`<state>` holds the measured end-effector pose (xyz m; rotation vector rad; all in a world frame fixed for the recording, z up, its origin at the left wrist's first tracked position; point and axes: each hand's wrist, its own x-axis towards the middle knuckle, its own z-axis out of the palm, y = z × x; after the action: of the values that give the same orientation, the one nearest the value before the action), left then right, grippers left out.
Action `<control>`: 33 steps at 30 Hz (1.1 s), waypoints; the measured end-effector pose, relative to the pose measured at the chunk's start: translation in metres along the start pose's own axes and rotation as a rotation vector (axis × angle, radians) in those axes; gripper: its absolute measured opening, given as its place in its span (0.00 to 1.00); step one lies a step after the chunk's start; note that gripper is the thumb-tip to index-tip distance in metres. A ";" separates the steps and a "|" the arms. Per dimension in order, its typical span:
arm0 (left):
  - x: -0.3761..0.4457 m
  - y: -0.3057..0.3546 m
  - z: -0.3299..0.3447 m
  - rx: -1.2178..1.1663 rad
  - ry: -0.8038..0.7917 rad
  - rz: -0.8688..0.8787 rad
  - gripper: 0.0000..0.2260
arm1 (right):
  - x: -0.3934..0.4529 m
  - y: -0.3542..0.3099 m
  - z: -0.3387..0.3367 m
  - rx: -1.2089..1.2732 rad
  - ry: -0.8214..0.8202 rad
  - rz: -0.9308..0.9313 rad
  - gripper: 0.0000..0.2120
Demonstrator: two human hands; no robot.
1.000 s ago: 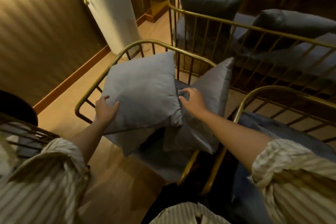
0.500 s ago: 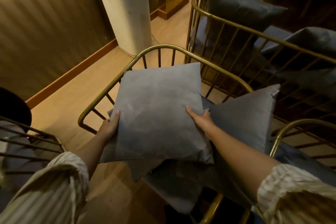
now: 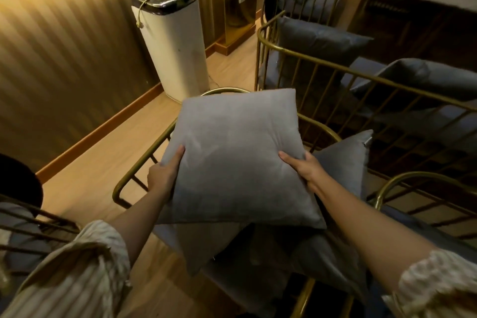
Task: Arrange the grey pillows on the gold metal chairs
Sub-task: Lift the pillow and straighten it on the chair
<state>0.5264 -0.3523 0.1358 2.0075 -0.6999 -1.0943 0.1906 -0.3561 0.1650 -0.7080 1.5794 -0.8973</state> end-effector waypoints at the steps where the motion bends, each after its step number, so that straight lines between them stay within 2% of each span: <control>1: -0.007 0.010 0.007 -0.035 -0.003 0.020 0.37 | -0.006 -0.009 -0.011 0.017 0.016 -0.041 0.37; 5: -0.035 0.055 0.041 -0.206 -0.101 0.133 0.27 | -0.034 -0.045 -0.067 0.054 0.113 -0.168 0.39; 7: -0.053 0.079 0.061 -0.225 -0.198 0.213 0.29 | -0.050 -0.059 -0.108 0.042 0.161 -0.215 0.39; 10: -0.086 0.113 0.098 -0.220 -0.435 0.311 0.27 | -0.083 -0.070 -0.174 0.031 0.244 -0.274 0.37; 12: -0.110 0.129 0.128 -0.225 -0.628 0.316 0.26 | -0.110 -0.070 -0.218 0.057 0.303 -0.315 0.37; 16: -0.154 0.152 0.187 -0.190 -0.867 0.297 0.32 | -0.168 -0.060 -0.295 0.117 0.379 -0.320 0.46; 20: -0.204 0.158 0.245 -0.141 -0.979 0.330 0.53 | -0.222 -0.034 -0.363 0.154 0.462 -0.316 0.58; 21: -0.222 0.157 0.257 -0.116 -1.020 0.329 0.55 | -0.234 -0.026 -0.380 0.169 0.478 -0.318 0.60; 23: -0.258 0.155 0.282 -0.068 -1.103 0.317 0.53 | -0.253 -0.008 -0.413 0.186 0.473 -0.296 0.64; 27: -0.318 0.146 0.338 0.062 -1.137 0.304 0.51 | -0.276 0.028 -0.472 0.225 0.502 -0.242 0.56; 30: -0.358 0.134 0.379 0.070 -1.149 0.277 0.51 | -0.276 0.047 -0.513 0.311 0.569 -0.237 0.35; 31: -0.371 0.130 0.393 0.059 -1.147 0.274 0.52 | -0.271 0.053 -0.527 0.333 0.595 -0.230 0.34; 33: -0.396 0.121 0.422 0.019 -1.130 0.270 0.54 | -0.260 0.063 -0.556 0.376 0.626 -0.231 0.38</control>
<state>-0.0458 -0.2743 0.2619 1.0969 -1.4667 -2.0142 -0.3049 -0.0104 0.2917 -0.3529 1.8053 -1.6530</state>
